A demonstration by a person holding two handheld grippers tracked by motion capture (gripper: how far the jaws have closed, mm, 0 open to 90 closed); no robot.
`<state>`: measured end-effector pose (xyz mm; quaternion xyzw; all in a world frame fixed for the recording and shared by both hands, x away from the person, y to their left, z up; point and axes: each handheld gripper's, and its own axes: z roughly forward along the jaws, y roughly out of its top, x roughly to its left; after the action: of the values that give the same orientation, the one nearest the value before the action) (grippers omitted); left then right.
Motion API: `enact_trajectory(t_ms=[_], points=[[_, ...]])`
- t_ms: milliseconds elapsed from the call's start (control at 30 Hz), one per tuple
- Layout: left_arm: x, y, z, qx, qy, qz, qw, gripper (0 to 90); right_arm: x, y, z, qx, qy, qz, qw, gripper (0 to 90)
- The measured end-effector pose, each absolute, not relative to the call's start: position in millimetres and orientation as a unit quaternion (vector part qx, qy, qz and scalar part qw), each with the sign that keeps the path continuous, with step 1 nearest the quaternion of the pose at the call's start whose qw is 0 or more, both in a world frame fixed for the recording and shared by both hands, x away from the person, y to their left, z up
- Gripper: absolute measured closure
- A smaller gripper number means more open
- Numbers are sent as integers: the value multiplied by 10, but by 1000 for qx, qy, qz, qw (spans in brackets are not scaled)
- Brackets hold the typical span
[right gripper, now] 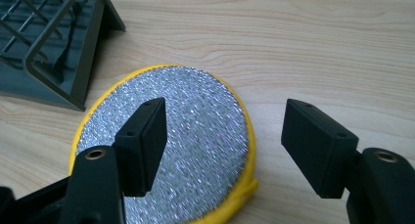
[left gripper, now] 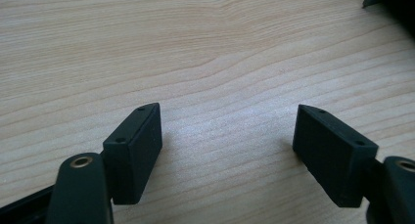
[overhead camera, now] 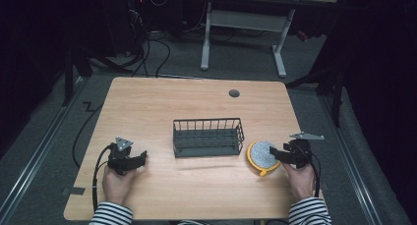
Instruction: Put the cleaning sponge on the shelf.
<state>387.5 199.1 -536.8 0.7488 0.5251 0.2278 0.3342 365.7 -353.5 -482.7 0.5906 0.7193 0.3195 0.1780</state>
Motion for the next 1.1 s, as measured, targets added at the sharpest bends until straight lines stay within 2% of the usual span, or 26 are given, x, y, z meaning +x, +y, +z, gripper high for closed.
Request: enact_trajectory(t_ms=[233,467,633,667,700,733,900,1000,1100], points=[[3875,1993,-5367,749,525,227,334,270,3885,-3473,-4793,601,732,291,133,331],[3874,1993,-5367,749,525,227,334,270,4005,-3523,-4924,614,736,267,98,315],[3874,1989,-5367,748,527,228,334,270,4070,-3603,-5034,622,729,280,57,305],[3874,1988,-5368,748,527,228,334,270,4070,-3615,-5041,619,729,286,54,342],[3874,1989,-5367,748,527,228,334,270,4074,-3624,-5040,614,731,294,41,452],[3874,1988,-5367,748,527,228,334,270,4079,-3630,-5048,611,731,303,29,462],[3874,1988,-5368,747,527,228,334,270,4087,-3647,-5050,606,733,308,14,640],[3874,1987,-5368,747,527,229,334,270,4065,-3600,-5012,591,747,304,34,734],[3874,1987,-5368,748,527,229,334,270,4026,-3526,-4983,576,756,304,66,759]])
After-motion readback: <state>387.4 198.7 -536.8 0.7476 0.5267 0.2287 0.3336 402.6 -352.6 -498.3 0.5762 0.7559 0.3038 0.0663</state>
